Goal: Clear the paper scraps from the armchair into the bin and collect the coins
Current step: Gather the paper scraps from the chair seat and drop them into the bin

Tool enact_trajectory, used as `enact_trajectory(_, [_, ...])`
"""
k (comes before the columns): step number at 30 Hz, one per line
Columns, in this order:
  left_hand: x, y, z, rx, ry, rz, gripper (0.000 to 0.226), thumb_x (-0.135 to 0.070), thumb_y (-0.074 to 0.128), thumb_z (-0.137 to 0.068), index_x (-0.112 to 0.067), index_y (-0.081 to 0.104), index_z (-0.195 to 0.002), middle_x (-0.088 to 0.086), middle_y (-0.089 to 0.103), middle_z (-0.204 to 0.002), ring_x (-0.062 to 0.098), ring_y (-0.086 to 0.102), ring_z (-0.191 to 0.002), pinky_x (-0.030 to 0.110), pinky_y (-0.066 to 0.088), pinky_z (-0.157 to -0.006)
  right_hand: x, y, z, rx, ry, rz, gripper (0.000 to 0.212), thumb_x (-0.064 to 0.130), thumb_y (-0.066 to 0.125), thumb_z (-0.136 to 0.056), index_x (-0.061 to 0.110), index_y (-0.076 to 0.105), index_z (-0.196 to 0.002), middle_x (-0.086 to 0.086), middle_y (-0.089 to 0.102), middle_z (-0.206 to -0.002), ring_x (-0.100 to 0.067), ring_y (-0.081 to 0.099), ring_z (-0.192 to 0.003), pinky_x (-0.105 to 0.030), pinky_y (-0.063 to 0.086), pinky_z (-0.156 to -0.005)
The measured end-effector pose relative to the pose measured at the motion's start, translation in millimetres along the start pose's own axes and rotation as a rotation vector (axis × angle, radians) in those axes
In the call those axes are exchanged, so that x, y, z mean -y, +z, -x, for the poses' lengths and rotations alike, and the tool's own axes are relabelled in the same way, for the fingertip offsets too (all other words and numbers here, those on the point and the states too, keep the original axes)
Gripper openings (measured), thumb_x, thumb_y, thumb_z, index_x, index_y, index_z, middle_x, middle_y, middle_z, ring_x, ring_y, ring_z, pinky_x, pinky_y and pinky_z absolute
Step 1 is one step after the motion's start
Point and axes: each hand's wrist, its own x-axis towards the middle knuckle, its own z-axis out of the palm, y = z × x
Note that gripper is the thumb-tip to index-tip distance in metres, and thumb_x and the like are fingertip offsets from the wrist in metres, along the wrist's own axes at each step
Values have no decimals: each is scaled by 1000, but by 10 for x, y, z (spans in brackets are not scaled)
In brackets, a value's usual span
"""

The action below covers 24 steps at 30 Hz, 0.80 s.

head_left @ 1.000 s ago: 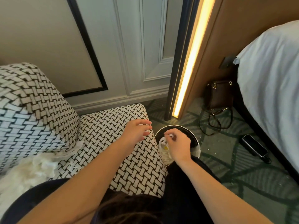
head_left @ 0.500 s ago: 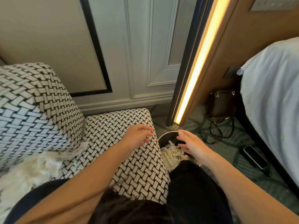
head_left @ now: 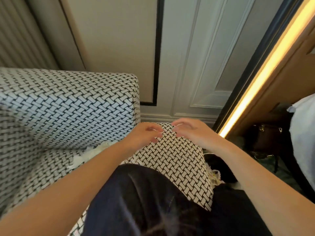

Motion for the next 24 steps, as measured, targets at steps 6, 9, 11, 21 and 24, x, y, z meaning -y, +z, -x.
enact_trajectory(6, [371, -734, 452, -119, 10, 2, 15, -23, 62, -87, -23, 66, -102, -5, 69, -99, 9, 65, -89, 32, 47, -91, 728, 640, -63, 144, -193, 184, 33, 33, 47, -97, 26, 54, -128, 10, 57, -124, -5, 52, -107, -21, 35, -84])
enact_trajectory(9, [591, -1017, 595, -205, -25, 20, 9, -23, 62, -88, -26, 66, -95, -5, 69, -99, 10, 66, -87, 26, 47, -84, 900, 985, -145, 211, -221, 227, 32, 33, 49, -96, 24, 56, -125, 4, 60, -125, -12, 59, -104, -21, 45, -81])
enact_trajectory(11, [777, -1206, 699, -265, -58, 45, 9, -21, 62, -88, -27, 65, -93, -6, 68, -98, 9, 65, -87, 24, 47, -82, 997, 1251, -215, 253, -211, 226, 29, 32, 50, -94, 24, 57, -121, 2, 61, -123, -20, 63, -103, -30, 50, -87])
enact_trajectory(21, [1458, -1433, 970, -407, -240, 193, 14, -18, 61, -88, -20, 66, -101, -5, 67, -105, 16, 65, -94, 33, 49, -87, 997, 2133, -510, 239, -172, 523, 27, 23, 47, -94, 26, 60, -117, -4, 49, -132, -22, 48, -113, -39, 43, -96])
enact_trajectory(24, [1603, -1387, 1016, -435, -296, 256, 14, -17, 61, -88, -19, 66, -100, -3, 68, -105, 19, 65, -97, 33, 48, -89, 996, 2253, -569, 208, -272, 703, 41, 21, 50, -93, 32, 48, -132, -10, 19, -153, -31, 17, -141, -47, 26, -110])
